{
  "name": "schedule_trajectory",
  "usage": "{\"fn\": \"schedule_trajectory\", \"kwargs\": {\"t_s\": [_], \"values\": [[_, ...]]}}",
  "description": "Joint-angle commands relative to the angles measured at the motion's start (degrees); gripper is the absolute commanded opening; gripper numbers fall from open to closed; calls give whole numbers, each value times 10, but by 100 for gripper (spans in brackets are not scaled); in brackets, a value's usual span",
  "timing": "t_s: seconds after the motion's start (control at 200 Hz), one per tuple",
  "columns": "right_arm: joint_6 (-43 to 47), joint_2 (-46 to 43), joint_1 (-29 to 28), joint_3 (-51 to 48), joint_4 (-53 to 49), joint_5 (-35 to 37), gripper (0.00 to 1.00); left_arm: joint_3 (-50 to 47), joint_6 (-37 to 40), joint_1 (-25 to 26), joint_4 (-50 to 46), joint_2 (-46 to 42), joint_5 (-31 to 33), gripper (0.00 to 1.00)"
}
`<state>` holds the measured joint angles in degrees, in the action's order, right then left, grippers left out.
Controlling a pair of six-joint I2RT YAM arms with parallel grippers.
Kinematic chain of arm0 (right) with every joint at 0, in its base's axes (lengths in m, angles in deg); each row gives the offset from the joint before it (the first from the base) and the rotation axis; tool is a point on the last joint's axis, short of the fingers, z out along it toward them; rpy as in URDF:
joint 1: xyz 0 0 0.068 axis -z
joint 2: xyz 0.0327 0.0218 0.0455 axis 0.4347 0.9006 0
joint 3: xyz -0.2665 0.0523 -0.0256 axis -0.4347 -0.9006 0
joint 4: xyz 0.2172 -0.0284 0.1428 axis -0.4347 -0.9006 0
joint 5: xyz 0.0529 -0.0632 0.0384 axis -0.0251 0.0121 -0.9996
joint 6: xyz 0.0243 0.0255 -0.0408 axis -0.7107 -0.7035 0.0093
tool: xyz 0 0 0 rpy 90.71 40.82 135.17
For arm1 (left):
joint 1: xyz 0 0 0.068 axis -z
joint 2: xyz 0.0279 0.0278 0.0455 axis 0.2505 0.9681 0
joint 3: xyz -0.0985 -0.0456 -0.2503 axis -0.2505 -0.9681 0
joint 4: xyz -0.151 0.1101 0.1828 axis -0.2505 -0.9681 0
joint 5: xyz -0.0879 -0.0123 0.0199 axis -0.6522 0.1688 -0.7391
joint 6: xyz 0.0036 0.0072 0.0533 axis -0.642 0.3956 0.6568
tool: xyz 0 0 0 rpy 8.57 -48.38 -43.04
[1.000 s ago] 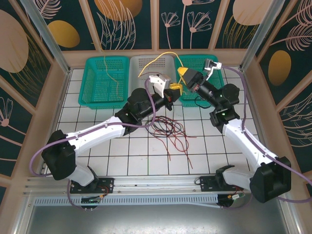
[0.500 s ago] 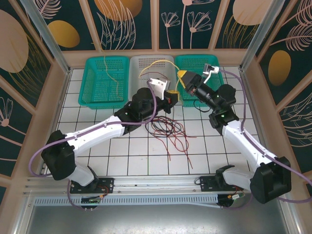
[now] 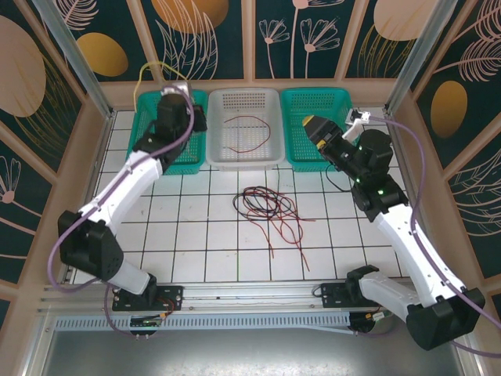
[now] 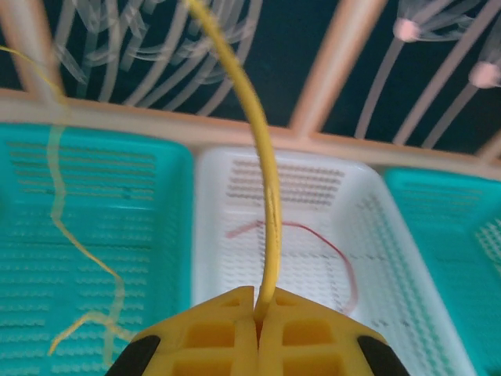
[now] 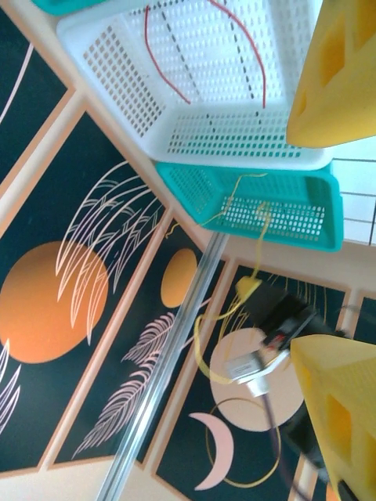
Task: Untangle the cables
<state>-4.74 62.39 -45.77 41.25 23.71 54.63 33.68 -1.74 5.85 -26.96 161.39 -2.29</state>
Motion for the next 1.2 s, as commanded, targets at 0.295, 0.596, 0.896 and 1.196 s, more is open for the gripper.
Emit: {"fn": "schedule_trajectory", "kwargs": {"t_s": [0.295,0.596,0.896,1.196], "values": [[23,-30,2,-26,-55,16,63,212,53,-82,-221,213,56,0],[23,-33,2,-38,-72,24,62,246,74,-86,-258,282,87,23],[51,-24,2,-16,-110,43,63,252,52,-86,-254,258,70,66],[129,51,-10,-2,-231,60,59,160,9,-85,-183,93,-42,67]]}}
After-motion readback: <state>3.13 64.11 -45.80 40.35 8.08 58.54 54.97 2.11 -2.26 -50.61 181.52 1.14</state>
